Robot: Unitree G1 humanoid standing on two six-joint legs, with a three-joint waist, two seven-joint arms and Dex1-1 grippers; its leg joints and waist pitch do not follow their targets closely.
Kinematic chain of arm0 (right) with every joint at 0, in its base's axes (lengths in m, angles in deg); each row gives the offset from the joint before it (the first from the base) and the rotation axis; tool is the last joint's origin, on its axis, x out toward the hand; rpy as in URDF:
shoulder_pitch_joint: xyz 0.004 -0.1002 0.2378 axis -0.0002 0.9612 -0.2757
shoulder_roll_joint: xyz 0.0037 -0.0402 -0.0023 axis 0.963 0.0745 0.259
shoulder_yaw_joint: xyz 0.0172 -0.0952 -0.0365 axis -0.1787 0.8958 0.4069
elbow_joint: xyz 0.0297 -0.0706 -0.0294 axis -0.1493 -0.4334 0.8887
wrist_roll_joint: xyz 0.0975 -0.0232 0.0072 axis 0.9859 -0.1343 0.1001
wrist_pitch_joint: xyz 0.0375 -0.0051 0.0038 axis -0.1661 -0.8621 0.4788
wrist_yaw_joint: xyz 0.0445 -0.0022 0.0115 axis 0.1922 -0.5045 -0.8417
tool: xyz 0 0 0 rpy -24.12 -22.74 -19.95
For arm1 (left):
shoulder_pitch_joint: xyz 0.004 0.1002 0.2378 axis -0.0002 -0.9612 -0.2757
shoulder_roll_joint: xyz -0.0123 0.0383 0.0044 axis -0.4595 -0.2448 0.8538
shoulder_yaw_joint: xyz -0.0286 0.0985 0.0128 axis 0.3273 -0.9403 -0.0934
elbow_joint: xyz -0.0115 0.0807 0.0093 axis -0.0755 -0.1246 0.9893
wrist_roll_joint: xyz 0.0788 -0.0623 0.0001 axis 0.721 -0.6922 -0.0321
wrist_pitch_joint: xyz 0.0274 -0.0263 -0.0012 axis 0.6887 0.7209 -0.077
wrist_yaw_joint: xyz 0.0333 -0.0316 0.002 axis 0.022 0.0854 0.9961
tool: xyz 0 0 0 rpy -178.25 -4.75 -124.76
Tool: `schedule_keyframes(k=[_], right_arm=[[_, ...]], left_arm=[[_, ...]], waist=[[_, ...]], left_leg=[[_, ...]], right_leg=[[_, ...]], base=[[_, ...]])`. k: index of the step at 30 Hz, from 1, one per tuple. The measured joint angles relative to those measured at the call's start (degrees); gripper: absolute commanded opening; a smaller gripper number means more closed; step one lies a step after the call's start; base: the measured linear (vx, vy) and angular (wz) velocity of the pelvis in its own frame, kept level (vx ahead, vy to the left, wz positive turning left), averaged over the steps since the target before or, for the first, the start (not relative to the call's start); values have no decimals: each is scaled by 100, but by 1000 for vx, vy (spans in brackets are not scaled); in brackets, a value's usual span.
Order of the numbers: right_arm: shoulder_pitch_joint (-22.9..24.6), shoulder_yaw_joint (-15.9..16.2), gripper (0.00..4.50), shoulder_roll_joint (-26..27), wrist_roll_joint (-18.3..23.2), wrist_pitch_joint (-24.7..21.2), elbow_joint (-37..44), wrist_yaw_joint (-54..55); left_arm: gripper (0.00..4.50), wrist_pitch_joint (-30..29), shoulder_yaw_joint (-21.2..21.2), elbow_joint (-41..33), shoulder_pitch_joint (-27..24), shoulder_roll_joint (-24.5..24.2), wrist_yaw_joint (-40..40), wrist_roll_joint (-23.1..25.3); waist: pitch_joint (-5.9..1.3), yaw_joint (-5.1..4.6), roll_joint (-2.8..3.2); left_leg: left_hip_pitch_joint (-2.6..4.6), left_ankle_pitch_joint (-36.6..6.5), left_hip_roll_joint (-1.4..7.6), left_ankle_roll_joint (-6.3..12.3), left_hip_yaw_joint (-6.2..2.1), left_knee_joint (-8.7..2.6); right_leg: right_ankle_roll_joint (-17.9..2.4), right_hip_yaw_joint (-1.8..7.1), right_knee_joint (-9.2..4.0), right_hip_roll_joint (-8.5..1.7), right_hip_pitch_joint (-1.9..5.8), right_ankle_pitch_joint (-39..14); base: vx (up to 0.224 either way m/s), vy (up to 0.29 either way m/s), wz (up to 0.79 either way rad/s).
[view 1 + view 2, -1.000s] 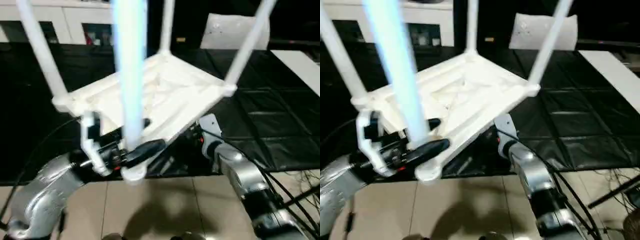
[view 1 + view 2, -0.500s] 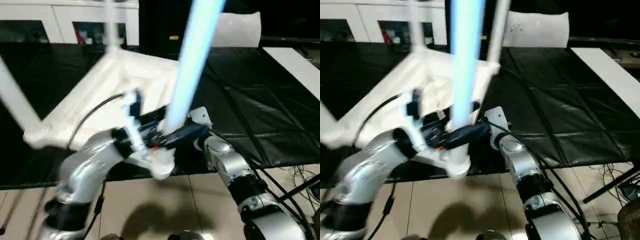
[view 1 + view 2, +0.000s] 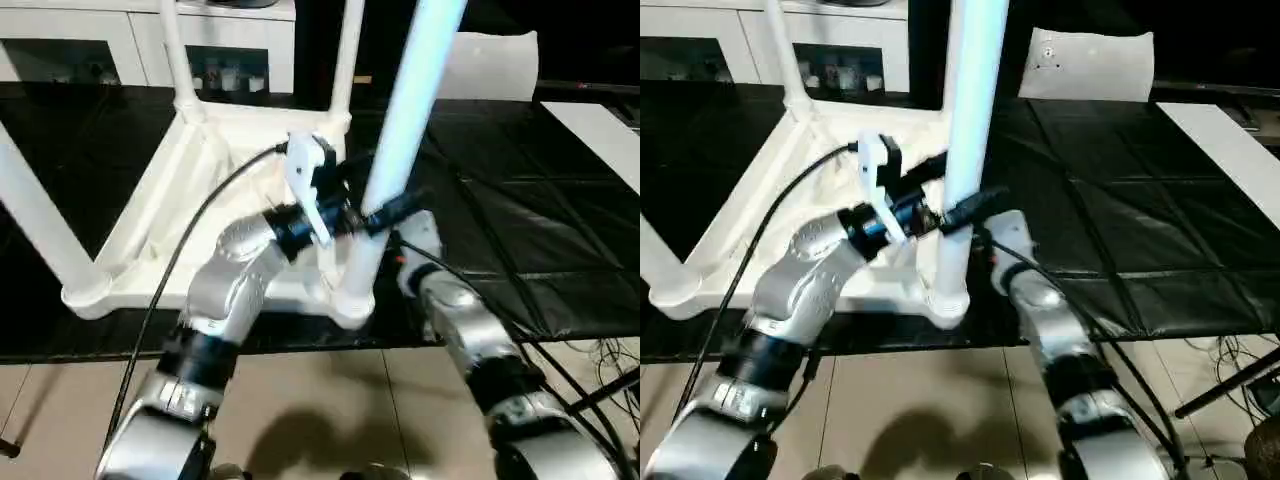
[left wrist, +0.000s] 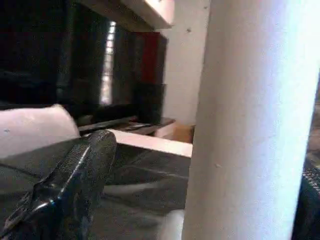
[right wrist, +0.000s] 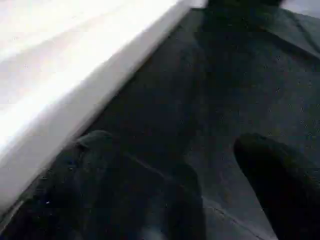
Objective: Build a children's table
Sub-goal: Rotate table base
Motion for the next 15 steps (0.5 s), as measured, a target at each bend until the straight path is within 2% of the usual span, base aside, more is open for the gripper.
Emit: schedule_keyframes(k=[4,7,13,15], right_arm=[[289,-148,450,-161,8,-9,340,-27],[543,-214,450,-224,12,-69,768,-31],[1052,-239,450,-254,154,-287,1818,-85],[1280,-257,450,-252,262,-434,2340,-162]], left_arm=[[445,494,26,902,309,-24,-552,581],[445,619,30,1206,272,47,-640,712],[445,625,121,786,-370,140,-562,554],[445,327,154,12,-916,99,-490,316]], waist=[[-8,-63,16],[-9,-52,20],[-34,-6,68],[-47,-1,91]], left_leg=[[-12,1,-1,2,-4,-3],[-17,4,0,6,-7,-3],[-39,7,2,11,-7,-2],[-49,5,5,11,-8,-7]], right_leg=[[27,5,-16,1,6,17],[28,-3,-18,1,-6,18],[3,-3,-27,-1,-9,34],[6,-2,-37,-1,-14,29]], base=[[0,0,0],[0,0,0],[0,0,0],[0,0,0]])
